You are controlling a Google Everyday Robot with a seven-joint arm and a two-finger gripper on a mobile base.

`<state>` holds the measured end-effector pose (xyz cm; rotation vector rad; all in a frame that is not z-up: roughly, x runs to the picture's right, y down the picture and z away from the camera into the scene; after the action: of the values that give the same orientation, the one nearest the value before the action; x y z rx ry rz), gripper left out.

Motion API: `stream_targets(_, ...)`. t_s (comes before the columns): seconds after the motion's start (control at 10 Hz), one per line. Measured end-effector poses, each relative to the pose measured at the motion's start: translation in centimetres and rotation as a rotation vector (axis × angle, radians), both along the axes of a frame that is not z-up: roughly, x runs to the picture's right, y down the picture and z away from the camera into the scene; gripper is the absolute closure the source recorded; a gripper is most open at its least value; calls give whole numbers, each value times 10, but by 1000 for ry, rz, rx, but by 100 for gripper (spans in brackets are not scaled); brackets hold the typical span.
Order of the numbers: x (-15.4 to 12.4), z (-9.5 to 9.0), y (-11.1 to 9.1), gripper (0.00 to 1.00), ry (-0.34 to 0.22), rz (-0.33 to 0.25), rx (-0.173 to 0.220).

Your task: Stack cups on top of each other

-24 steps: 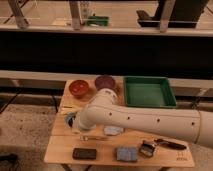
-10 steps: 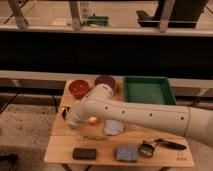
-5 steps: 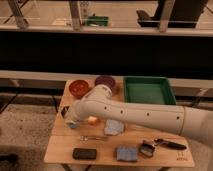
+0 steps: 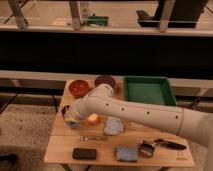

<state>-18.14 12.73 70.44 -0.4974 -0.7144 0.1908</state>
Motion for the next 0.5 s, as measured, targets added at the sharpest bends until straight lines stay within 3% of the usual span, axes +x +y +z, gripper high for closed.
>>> stream_targets(0.3,1,0,0,97,-44,36,-46)
stream_targets(0.5,1,0,-1,97,-51,39,-50)
